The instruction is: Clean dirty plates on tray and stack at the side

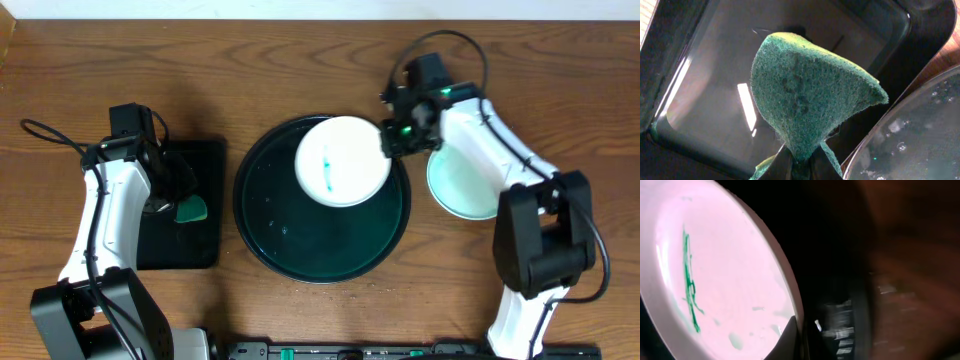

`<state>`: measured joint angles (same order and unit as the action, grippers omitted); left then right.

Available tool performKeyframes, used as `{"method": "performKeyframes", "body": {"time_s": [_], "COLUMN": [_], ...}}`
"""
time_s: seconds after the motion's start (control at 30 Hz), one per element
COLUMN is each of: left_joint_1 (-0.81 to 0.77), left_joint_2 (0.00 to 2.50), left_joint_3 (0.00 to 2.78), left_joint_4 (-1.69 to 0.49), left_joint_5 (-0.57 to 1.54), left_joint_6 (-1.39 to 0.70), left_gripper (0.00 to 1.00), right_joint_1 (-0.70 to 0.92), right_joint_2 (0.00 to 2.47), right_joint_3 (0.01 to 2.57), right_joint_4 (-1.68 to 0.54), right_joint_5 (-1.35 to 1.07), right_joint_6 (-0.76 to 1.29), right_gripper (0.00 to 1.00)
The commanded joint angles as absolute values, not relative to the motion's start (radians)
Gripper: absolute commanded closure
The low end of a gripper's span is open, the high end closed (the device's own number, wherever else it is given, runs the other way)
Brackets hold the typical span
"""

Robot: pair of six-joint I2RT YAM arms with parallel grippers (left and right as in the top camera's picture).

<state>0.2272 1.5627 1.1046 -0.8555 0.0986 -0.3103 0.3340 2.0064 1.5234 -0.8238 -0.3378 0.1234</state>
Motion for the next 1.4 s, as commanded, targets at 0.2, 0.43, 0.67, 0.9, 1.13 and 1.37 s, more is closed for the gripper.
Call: {"method": "performKeyframes", "body": {"time_s": [0.2, 0.43, 0.67, 0.9, 1.13, 1.37], "left_joint_1": [0.152, 0.08, -0.034, -0.21, -0.313, -0.327], "left_joint_2": [1.56, 1.541, 1.48, 1.507, 1.647, 1.813], "left_joint_3": [1.115, 1.121, 1.131, 1.13, 1.13, 1.13], "left_joint_4": [-0.846, -0.825, -0.828, -0.741, -0.654, -0.618], "left_joint_5": [0.081, 0.082, 0.1, 0.125, 0.186, 0.251], "left_joint_6": [-0.263, -0.265, -0.268, -0.267, -0.264, -0.274], "left_gripper": [0.93, 0.93, 0.93, 0.93, 0.93, 0.93], "right_joint_1": [0.475, 0.5, 0.491, 0.492, 0.492, 0.492], "right_joint_2": [2.037, 2.115, 2.151, 2.151, 2.151, 2.151], "right_joint_3": [1.502, 1.502, 1.502, 1.502, 1.502, 1.502], "right_joint_4": [-0.845, -0.846, -0.846, -0.845, -0.844, -0.843], "right_joint_5": [-0.33, -0.33, -0.352, -0.352, -0.352, -0.352], "right_joint_6": [0.344, 0.367, 0.382, 0.381, 0.377, 0.377], "right_gripper": [0.99, 0.99, 0.99, 0.99, 0.99, 0.99]}}
